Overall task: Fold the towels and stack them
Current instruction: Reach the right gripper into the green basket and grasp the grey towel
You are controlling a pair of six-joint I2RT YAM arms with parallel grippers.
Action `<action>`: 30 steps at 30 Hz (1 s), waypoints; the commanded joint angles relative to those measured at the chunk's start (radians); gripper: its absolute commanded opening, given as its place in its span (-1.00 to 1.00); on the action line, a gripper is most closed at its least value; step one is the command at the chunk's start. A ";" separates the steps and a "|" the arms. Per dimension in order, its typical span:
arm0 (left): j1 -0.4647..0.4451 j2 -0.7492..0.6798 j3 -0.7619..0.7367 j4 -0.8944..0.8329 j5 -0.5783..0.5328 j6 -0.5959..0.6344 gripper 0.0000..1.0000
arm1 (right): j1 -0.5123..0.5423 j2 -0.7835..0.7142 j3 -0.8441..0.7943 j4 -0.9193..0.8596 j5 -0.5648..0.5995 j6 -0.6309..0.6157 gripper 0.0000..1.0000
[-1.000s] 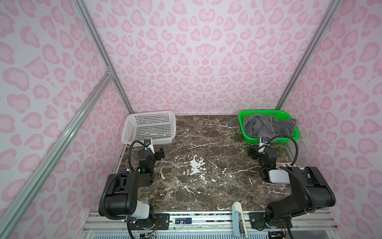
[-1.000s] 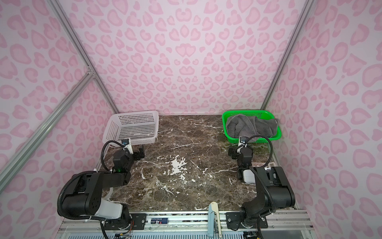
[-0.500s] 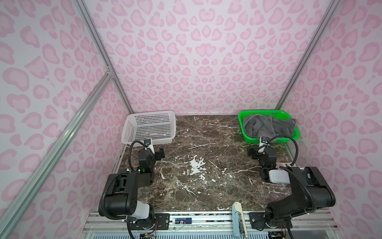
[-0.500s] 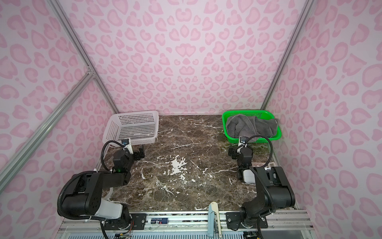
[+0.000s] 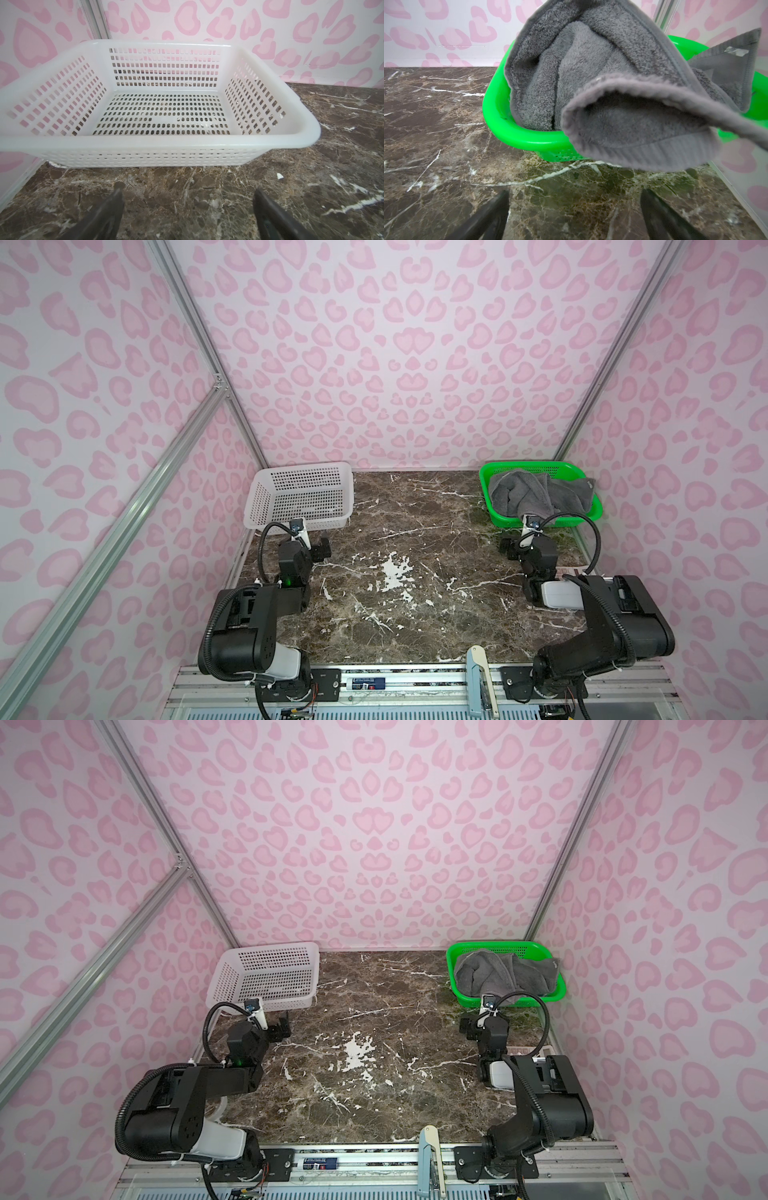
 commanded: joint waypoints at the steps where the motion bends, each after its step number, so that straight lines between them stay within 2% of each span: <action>1: -0.001 -0.040 0.022 -0.023 0.049 0.030 0.96 | -0.002 -0.025 -0.036 0.095 -0.025 0.008 0.97; 4: -0.005 -0.124 0.051 -0.138 0.036 0.026 0.95 | -0.001 -0.112 -0.044 0.045 -0.012 0.007 0.95; 10: -0.016 -0.333 0.111 -0.318 0.041 0.036 0.95 | -0.001 -0.348 0.064 -0.314 0.019 0.046 0.92; 14: -0.024 -0.428 0.223 -0.539 0.076 0.046 0.96 | -0.003 -0.396 0.216 -0.578 0.063 0.083 0.86; 18: -0.040 -0.481 0.310 -0.693 0.105 0.043 0.94 | -0.017 -0.337 0.401 -0.799 0.030 0.076 0.85; 23: -0.067 -0.501 0.413 -0.892 0.120 -0.006 0.94 | -0.045 -0.171 0.693 -1.110 -0.021 0.085 0.79; 30: -0.142 -0.494 0.425 -0.943 0.181 -0.091 0.94 | -0.078 0.095 1.006 -1.380 -0.011 0.101 0.73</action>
